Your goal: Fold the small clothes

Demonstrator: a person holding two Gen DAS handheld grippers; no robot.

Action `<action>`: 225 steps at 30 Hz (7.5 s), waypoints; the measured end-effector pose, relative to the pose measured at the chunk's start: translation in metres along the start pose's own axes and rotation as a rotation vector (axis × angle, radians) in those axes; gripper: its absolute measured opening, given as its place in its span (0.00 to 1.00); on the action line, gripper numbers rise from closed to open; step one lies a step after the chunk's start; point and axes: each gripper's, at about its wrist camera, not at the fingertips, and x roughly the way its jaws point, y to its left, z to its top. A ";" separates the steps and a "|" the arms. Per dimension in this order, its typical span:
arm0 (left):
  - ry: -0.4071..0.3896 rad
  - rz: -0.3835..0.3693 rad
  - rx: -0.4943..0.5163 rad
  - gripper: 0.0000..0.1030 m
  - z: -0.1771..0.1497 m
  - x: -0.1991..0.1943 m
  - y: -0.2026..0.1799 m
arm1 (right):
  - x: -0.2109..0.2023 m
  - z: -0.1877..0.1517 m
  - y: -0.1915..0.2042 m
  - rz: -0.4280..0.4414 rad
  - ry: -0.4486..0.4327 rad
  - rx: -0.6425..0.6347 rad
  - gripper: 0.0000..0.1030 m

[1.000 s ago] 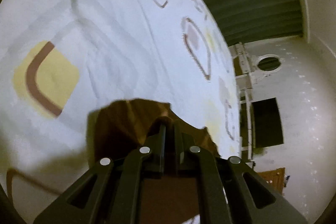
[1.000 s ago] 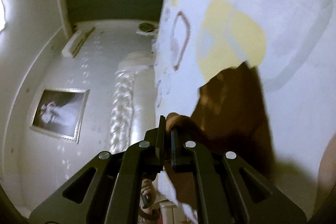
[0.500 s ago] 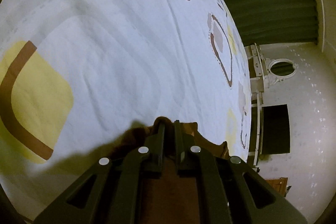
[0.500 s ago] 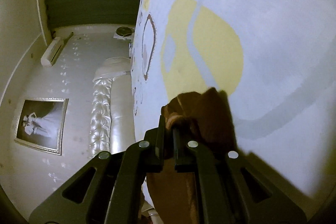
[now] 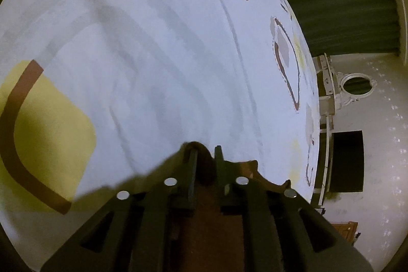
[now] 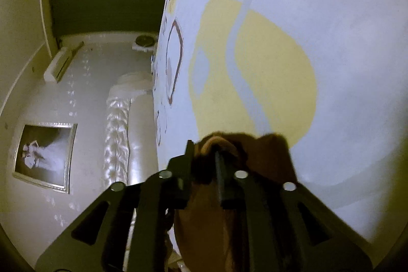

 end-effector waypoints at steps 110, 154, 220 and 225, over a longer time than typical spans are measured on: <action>-0.019 -0.052 0.037 0.07 -0.177 -0.073 0.064 | 0.327 -0.309 0.181 -0.838 0.522 -0.924 0.10; 0.141 0.132 0.576 0.07 -0.294 0.088 -0.188 | 0.018 -0.045 0.075 -0.224 0.195 -0.449 0.08; 0.123 0.072 0.676 0.53 -0.342 0.060 -0.191 | -0.082 -0.073 -0.010 -0.127 0.099 -0.242 0.65; 0.052 0.016 0.564 0.55 -0.303 0.012 -0.142 | -0.088 -0.108 -0.019 -0.138 0.150 -0.239 0.69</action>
